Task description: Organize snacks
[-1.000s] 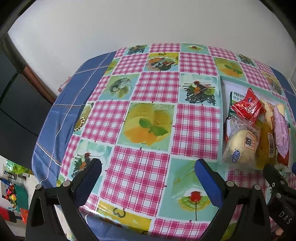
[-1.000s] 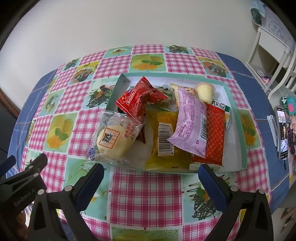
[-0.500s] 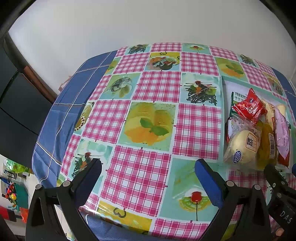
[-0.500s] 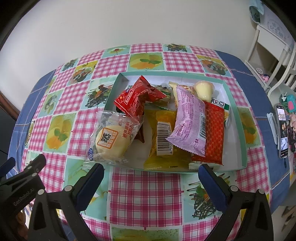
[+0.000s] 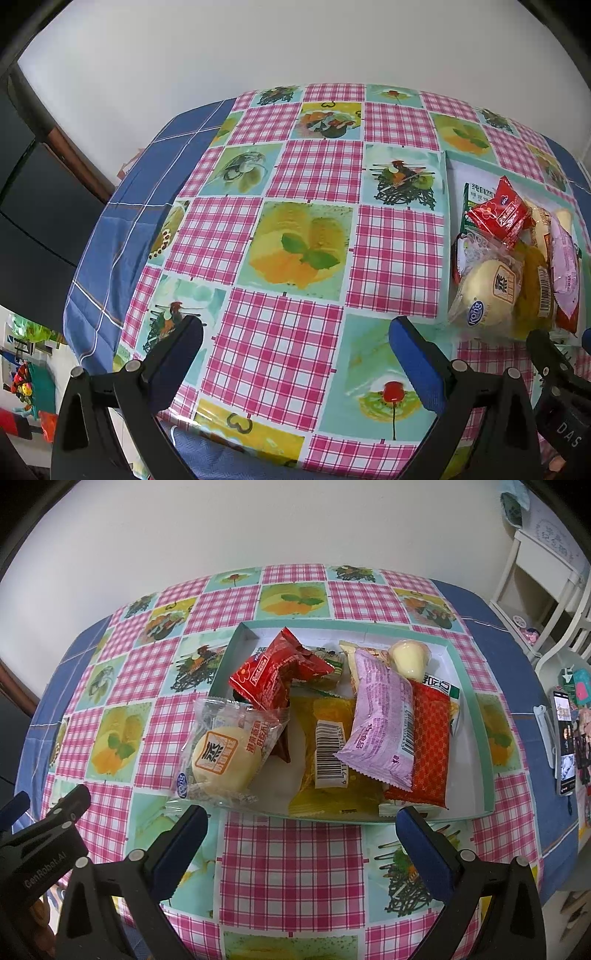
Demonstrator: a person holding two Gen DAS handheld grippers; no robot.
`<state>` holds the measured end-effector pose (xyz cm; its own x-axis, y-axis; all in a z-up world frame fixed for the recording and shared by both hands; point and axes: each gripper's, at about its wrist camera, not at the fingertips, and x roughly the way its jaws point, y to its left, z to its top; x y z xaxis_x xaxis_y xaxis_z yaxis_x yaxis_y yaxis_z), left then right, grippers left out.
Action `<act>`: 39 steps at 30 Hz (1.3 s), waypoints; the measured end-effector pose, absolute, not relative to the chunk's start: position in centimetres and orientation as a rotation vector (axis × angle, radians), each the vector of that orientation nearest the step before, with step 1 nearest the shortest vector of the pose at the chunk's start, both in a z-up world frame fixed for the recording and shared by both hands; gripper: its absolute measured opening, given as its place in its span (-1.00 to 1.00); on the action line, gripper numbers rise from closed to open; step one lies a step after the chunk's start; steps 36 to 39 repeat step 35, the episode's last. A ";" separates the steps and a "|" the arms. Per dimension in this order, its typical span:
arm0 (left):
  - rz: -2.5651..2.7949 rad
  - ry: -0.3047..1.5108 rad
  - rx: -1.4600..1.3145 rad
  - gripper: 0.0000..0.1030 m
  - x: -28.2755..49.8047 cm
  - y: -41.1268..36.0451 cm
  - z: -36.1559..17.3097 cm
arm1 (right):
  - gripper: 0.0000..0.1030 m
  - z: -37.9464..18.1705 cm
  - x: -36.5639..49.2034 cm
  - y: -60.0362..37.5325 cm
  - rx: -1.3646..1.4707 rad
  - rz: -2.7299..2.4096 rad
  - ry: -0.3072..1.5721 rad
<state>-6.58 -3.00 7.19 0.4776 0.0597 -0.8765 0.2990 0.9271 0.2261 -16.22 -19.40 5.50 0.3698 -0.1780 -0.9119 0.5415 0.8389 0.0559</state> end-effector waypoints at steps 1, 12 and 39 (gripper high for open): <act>-0.150 1.070 0.374 0.95 -6.6 -3.0 7.2 | 1.00 5.5 -16.2 -19.4 0.377 -0.475 1.103; -0.142 1.074 0.367 0.95 -6.6 -2.7 7.1 | 1.00 5.5 -16.2 -19.5 0.378 -0.475 1.103; -0.144 1.067 0.339 0.95 -6.5 -2.6 7.3 | 1.00 5.3 -16.3 -19.6 0.376 -0.471 1.107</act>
